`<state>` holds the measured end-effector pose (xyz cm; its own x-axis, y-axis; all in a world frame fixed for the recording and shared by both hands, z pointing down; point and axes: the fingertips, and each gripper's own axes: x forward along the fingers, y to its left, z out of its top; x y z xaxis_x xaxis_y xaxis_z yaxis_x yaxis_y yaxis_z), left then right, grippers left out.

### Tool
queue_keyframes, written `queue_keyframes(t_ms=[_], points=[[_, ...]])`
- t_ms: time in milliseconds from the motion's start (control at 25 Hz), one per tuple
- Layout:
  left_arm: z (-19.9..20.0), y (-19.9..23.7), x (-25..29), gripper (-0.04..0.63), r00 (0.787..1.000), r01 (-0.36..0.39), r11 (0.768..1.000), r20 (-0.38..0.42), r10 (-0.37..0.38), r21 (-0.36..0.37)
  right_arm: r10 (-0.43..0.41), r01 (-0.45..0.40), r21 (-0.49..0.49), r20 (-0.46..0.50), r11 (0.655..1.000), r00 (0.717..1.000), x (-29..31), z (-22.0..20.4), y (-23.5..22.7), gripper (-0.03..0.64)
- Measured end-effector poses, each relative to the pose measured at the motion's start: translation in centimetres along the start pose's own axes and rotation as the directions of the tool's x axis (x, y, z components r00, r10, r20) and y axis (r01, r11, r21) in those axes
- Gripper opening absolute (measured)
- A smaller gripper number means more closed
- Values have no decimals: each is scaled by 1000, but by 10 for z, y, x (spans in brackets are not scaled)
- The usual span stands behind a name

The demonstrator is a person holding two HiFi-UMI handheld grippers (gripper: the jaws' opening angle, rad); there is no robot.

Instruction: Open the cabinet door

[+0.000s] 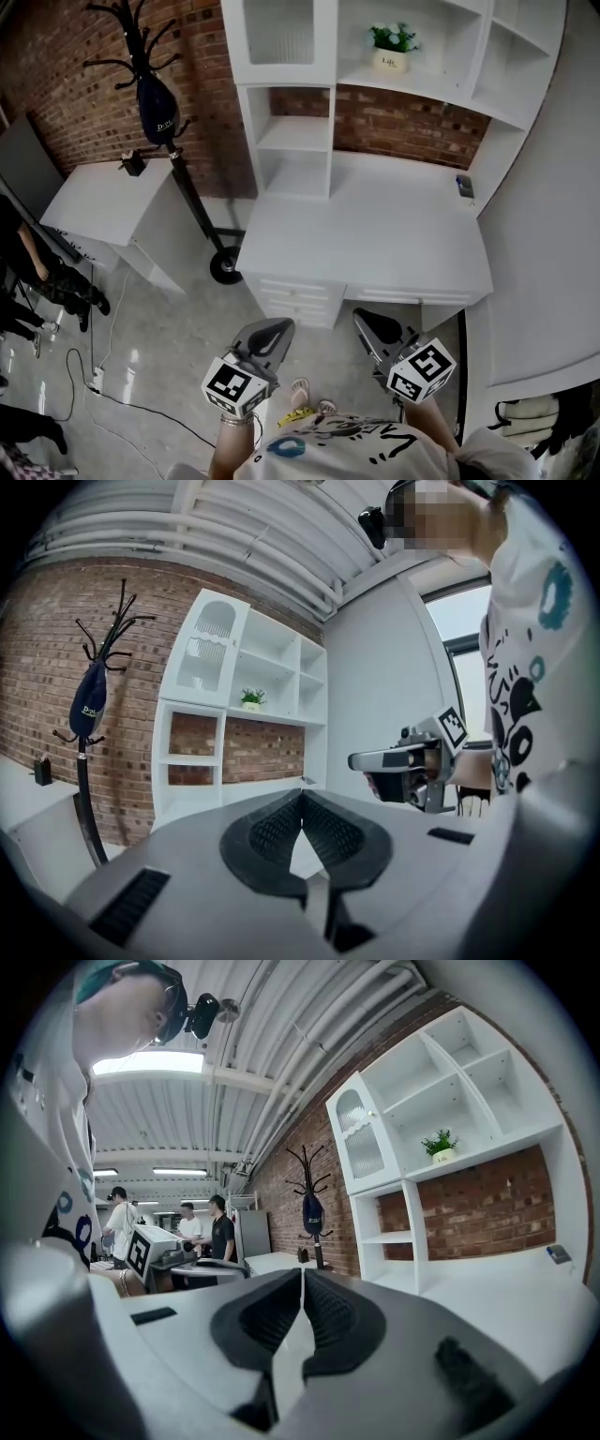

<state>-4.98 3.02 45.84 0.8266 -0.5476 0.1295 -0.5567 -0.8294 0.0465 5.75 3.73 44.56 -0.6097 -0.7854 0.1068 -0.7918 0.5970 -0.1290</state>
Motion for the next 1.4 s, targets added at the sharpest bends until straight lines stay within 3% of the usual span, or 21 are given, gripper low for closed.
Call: queue_keyframes(t_ms=[680, 1000, 1400], points=[[16, 89, 25, 14, 998, 59, 998, 21, -60, 34, -89, 90, -26, 34, 996, 995, 76, 30, -18, 29], [16, 104, 30, 14, 992, 121, 992, 18, -122, 45, -162, 162, -30, 31, 986, 986, 86, 28, -21, 29], [26, 117, 51, 14, 989, 145, 989, 33, -146, 41, -173, 174, -40, 29, 984, 985, 98, 33, -36, 28]])
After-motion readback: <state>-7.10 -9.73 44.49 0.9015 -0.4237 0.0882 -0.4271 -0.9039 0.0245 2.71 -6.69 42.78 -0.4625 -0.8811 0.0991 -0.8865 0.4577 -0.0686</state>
